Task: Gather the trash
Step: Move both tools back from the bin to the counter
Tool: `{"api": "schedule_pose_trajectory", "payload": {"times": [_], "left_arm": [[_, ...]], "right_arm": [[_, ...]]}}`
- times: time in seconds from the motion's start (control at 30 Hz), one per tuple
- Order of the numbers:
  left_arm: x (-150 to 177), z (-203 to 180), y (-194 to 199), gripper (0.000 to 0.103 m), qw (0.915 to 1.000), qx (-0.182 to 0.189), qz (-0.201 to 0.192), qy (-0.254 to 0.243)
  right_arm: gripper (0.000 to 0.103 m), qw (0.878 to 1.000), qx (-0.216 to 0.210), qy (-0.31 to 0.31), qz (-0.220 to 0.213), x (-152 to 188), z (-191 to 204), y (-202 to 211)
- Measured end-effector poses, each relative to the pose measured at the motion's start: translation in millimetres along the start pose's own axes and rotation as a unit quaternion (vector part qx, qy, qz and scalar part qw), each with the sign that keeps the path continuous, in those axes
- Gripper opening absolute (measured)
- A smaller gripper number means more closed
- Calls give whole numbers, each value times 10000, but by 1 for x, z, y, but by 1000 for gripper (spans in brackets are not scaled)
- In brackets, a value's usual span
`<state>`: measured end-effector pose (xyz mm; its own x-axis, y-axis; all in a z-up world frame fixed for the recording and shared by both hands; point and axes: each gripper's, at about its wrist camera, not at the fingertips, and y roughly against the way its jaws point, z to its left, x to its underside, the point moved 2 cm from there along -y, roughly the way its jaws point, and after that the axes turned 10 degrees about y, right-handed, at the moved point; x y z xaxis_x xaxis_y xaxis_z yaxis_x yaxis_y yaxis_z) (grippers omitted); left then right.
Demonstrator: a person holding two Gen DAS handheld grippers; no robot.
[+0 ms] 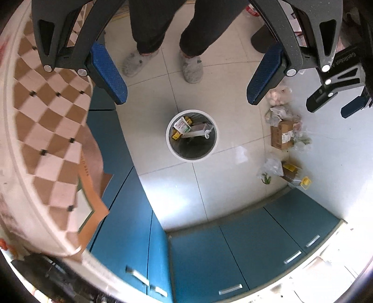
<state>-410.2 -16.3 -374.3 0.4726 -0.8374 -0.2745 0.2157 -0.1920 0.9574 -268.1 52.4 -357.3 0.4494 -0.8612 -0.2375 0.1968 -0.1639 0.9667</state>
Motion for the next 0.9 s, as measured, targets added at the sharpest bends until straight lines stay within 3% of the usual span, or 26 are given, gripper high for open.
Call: {"api": "schedule_pose_trajectory", "payload": {"times": [0.2,0.4,0.53,0.67,0.9], "left_arm": [[0,-1,53,103,9991,69,-424,-60],[-21,-53,105,103,9932,235,-1052,-433],[-28,-120,143,103,9874,479,-1308,-755],[-16,-219,177,103,9772,858,-1447,-1293],[29,-426,200,103,9444,1330,-1385,-2667]], "right_arm": [[103,9987,-295,-311,-273,18,-2,59],[103,9857,-833,-1114,-952,33,-47,116],[103,9726,-790,-1685,-1394,41,-107,150],[103,9537,-411,-2402,-1761,71,-202,189],[103,9067,692,-3816,-1657,173,-395,227]]}}
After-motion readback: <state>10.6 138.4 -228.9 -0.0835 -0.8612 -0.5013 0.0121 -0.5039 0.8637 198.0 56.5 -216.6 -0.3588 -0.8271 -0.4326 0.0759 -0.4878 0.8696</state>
